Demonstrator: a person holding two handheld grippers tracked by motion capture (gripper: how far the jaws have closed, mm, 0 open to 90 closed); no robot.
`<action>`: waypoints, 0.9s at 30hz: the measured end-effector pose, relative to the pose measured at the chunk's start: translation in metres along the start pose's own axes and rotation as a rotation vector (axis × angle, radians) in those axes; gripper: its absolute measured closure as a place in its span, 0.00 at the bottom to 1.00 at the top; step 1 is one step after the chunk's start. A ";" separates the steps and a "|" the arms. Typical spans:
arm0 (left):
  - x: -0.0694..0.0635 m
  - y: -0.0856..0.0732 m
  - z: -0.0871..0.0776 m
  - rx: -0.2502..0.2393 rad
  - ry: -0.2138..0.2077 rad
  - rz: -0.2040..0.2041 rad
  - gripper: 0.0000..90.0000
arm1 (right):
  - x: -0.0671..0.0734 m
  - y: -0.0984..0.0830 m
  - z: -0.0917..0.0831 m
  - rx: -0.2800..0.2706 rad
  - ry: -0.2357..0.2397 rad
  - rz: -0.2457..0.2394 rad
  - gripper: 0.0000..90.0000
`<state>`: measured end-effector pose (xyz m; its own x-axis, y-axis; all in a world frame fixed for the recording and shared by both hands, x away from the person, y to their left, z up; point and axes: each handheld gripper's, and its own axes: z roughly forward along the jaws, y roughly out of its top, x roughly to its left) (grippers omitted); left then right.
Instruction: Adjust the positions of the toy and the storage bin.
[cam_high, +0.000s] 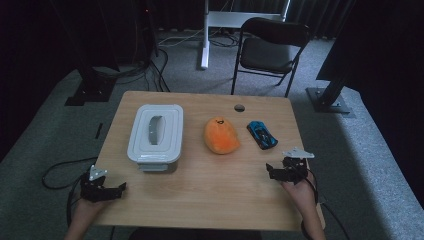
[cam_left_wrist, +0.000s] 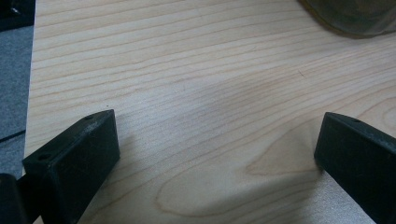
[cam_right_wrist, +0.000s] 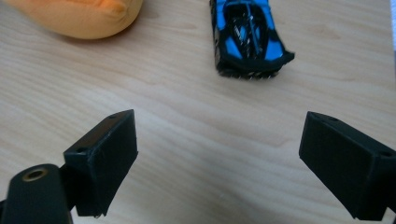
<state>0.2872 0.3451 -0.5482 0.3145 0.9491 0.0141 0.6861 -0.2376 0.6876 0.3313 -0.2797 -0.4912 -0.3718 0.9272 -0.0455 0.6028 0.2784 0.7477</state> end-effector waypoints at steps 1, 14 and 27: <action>0.000 0.000 0.000 0.000 0.000 0.000 0.00 | -0.001 0.002 0.000 -0.001 0.001 -0.001 0.12; 0.000 0.000 0.000 0.000 0.000 0.000 0.00 | -0.008 0.020 0.009 -0.004 -0.010 -0.004 0.12; 0.000 0.000 0.000 0.000 0.000 0.000 0.00 | -0.011 0.030 0.023 0.005 -0.025 -0.012 0.12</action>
<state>0.2872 0.3451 -0.5482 0.3144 0.9492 0.0140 0.6861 -0.2373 0.6877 0.3698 -0.2756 -0.4834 -0.3618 0.9295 -0.0712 0.6015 0.2911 0.7439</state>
